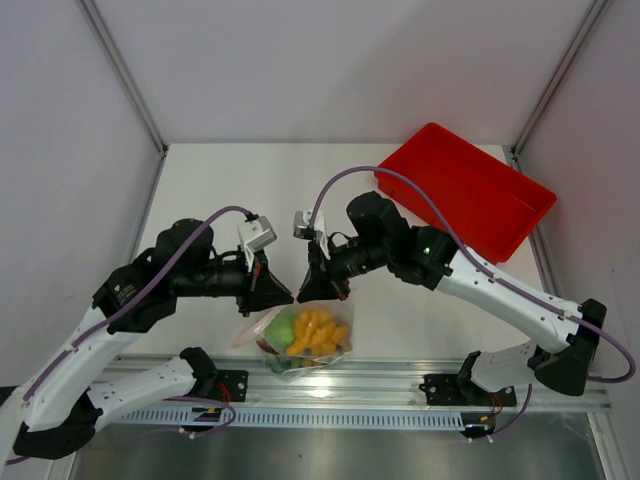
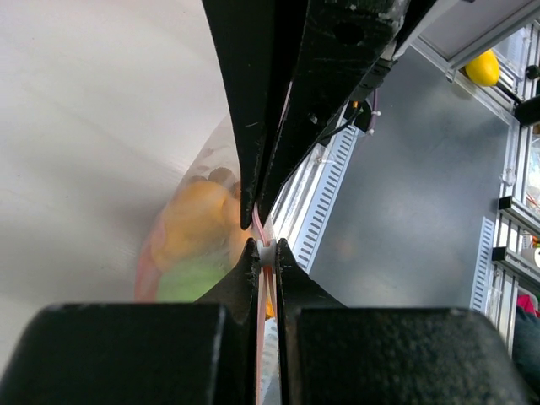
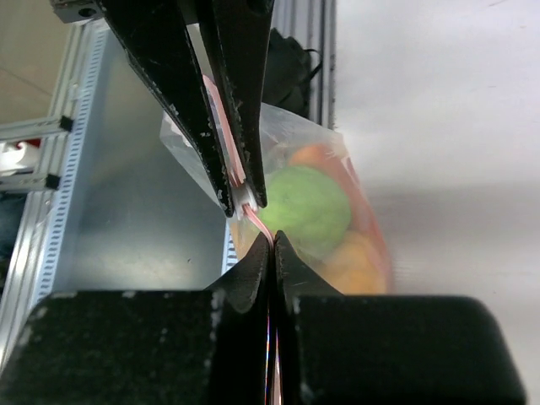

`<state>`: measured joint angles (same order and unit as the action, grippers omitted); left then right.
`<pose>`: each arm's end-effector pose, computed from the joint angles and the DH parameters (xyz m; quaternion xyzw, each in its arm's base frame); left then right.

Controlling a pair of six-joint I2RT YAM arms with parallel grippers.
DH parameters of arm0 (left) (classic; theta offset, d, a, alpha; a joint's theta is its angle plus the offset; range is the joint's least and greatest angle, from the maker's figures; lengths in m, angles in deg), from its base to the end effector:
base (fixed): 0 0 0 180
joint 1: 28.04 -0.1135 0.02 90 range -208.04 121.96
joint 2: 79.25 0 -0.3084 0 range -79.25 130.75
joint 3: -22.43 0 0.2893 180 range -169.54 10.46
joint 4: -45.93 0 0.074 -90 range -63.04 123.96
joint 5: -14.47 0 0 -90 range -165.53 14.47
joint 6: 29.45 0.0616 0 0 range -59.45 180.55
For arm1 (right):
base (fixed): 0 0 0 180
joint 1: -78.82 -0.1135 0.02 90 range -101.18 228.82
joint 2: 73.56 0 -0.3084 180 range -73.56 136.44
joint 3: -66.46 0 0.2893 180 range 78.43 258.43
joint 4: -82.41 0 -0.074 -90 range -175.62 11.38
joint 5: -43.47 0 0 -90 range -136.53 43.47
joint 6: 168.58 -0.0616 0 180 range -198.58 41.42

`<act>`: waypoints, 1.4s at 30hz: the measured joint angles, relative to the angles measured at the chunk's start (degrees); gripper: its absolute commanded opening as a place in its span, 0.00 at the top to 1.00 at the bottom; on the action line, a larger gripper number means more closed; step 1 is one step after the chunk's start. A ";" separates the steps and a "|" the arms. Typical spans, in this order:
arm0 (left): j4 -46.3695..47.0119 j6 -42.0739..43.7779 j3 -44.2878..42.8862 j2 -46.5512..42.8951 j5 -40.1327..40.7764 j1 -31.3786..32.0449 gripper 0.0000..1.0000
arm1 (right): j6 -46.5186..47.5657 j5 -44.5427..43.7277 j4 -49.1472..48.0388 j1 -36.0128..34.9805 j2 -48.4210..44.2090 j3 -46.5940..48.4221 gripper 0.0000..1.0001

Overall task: Place the food in the zip-top bag and seal the zipper
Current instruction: Zip the zipper food storage bag at the center of the board.

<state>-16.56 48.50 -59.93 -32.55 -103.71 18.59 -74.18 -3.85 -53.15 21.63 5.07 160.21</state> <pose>0.0874 -0.1349 0.4487 0.3673 0.7510 -0.4297 0.3412 0.1505 0.3105 0.4329 -0.5695 0.5964 0.4905 0.2818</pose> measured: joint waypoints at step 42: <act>3.19 -0.02 2.03 -2.62 -0.48 -0.11 0.99 | -6.95 -13.38 -6.60 -1.29 -10.19 -8.83 0.54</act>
<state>-13.37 48.48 -57.89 -35.17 -104.19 18.48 -81.13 -17.23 -59.75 20.34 -5.12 151.38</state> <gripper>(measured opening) 0.036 0.423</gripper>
